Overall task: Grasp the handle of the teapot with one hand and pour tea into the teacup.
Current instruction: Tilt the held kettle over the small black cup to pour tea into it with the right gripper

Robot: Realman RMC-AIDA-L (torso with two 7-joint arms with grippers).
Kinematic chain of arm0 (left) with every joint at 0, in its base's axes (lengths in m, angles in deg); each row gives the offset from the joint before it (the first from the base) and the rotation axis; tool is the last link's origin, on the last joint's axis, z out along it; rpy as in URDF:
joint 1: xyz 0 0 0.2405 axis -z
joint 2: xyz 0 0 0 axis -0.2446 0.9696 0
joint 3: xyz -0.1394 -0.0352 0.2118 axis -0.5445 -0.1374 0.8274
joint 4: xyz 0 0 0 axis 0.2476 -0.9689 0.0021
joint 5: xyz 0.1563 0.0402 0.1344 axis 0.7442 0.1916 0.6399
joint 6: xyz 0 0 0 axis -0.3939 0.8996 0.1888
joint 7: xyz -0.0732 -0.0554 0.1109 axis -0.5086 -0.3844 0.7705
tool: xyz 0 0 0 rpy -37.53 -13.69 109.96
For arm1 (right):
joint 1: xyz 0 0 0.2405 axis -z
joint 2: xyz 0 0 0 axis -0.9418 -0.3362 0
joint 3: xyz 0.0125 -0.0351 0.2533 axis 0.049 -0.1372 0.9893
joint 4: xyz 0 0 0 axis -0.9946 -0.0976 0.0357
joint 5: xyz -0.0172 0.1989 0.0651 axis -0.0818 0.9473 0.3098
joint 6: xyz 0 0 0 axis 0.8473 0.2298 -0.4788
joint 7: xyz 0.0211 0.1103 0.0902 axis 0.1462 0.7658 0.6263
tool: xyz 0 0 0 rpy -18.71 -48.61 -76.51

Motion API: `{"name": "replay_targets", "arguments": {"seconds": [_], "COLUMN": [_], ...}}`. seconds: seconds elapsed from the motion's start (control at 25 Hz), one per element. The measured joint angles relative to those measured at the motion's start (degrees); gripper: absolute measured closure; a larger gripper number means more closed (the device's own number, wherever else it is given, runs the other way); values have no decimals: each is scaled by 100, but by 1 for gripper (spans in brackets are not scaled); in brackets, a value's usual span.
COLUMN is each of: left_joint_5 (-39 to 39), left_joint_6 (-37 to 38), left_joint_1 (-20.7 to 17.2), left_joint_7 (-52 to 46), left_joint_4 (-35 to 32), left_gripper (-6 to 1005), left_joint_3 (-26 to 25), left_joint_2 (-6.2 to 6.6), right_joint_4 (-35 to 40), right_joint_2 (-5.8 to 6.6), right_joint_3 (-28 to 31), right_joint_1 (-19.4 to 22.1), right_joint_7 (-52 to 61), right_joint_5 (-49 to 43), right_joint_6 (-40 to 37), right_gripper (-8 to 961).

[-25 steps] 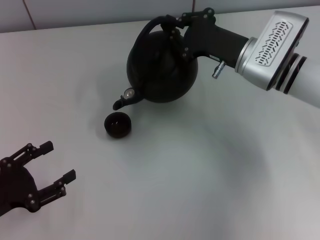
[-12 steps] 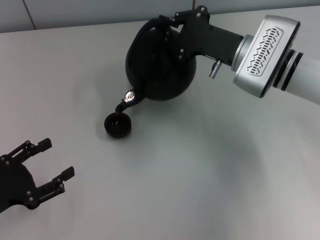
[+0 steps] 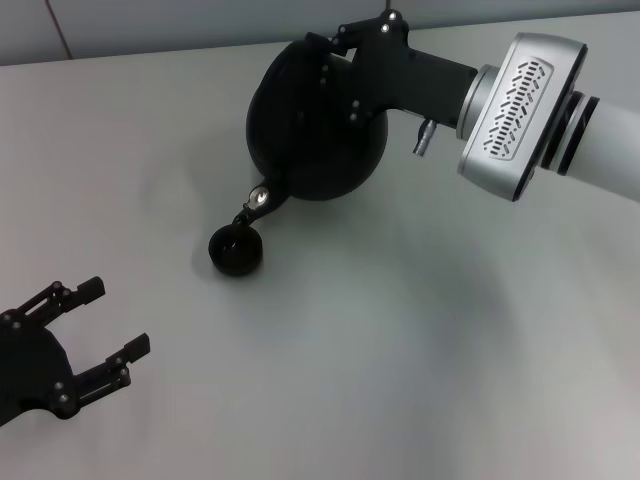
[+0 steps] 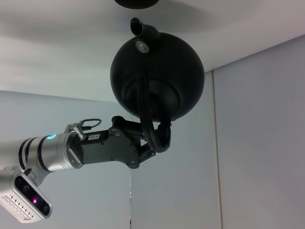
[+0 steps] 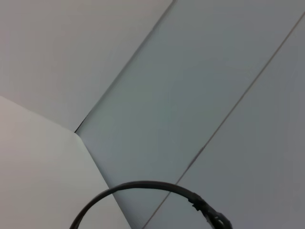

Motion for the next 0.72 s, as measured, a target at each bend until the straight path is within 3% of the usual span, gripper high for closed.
{"name": "replay_targets", "arguments": {"seconds": [0.72], "left_joint_5": [4], "left_joint_6": [-4], "left_joint_1": [-20], "left_joint_7": [0], "left_joint_4": [0], "left_gripper": [191], "left_joint_3": [1], "left_joint_2": [0], "right_joint_4": [148], "right_joint_2": [3], "right_joint_3": [-253], "right_joint_1": [14], "right_joint_7": [-161], "right_joint_5": [9], "right_joint_6": [9], "right_gripper": [876]}}
